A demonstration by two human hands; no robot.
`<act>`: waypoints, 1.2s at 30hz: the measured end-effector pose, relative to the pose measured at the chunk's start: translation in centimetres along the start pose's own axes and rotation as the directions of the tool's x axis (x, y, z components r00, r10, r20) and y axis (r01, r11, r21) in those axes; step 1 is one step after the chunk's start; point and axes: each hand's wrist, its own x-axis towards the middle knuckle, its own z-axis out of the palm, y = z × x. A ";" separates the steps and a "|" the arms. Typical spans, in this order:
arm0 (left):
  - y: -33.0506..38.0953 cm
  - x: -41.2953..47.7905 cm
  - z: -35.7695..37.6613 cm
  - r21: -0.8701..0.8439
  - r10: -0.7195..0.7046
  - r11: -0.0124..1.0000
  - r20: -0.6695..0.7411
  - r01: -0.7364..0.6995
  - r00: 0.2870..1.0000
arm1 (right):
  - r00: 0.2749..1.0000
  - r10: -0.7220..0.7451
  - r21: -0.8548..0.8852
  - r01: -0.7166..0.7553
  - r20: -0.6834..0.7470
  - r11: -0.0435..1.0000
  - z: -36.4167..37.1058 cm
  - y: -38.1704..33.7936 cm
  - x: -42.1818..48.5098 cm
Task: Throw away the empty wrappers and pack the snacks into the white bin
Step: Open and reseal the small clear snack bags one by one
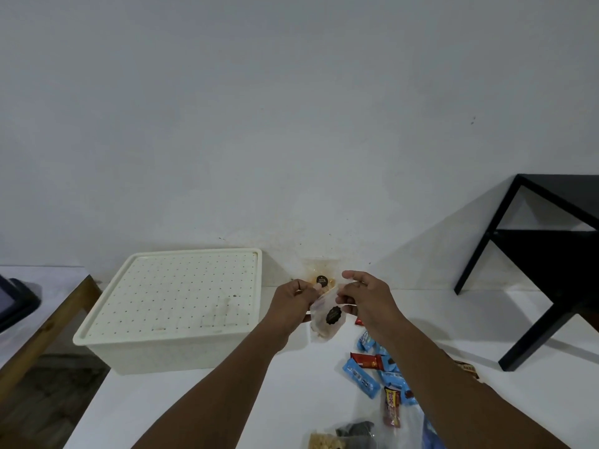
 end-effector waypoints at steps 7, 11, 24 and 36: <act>-2.7 0.6 -1.3 0.063 0.025 0.998 0.044 -0.028 0.999 | 0.995 0.089 0.042 -0.087 -0.052 0.995 -0.2 1.8 2.2; -3.4 1.9 -0.9 0.183 0.102 0.977 0.061 -0.111 0.993 | 0.994 0.101 0.008 -0.101 -0.032 0.995 0.2 2.5 3.2; -2.6 3.3 -2.7 0.097 0.071 0.992 0.150 -0.086 0.986 | 0.964 -0.066 -0.450 0.181 0.259 0.875 -1.0 0.8 3.1; -1.5 1.8 -2.5 -0.061 0.044 0.997 0.051 -0.041 0.998 | 0.957 -0.071 -0.341 0.169 0.282 0.925 -0.3 0.2 1.4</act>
